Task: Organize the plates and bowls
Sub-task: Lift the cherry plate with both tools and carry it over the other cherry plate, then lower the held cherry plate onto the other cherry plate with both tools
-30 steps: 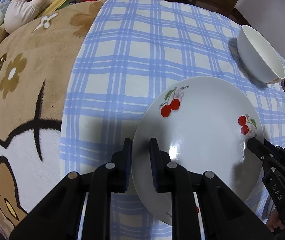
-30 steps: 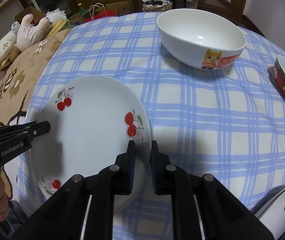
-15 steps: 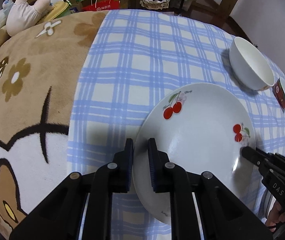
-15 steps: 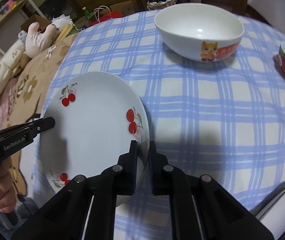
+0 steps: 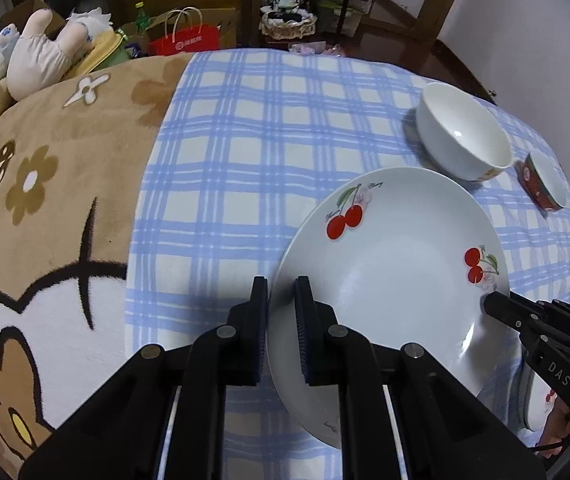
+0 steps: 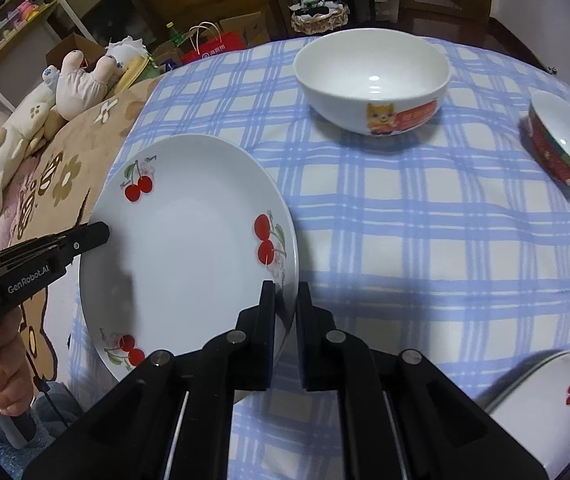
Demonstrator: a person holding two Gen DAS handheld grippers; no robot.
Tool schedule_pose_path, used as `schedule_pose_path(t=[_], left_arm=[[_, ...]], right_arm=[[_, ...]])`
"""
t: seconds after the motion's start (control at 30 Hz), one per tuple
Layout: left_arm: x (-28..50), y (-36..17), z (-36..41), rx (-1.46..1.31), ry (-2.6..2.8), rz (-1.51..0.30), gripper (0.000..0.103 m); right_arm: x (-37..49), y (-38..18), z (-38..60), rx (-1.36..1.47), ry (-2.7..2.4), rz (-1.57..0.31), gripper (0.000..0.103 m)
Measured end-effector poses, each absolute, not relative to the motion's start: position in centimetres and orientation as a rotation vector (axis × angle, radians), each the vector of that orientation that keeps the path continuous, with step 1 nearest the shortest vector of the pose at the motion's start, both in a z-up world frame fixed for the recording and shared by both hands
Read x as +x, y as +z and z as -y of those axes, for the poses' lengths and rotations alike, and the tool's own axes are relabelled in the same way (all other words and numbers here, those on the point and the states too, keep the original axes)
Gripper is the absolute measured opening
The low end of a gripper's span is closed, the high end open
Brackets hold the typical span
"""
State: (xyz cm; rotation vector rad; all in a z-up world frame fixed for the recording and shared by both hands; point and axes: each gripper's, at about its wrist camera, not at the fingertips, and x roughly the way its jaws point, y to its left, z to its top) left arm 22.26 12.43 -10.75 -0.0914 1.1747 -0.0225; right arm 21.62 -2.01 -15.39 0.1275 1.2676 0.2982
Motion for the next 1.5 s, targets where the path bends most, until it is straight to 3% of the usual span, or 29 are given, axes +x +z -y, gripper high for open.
schedule_pose_path(t=[1.5], left_arm=[[15.7, -4.2, 8.8, 0.013, -0.322, -1.143, 0.013]], right_arm=[[10.9, -4.7, 22.0, 0.206, 0.026, -1.163, 0.007]])
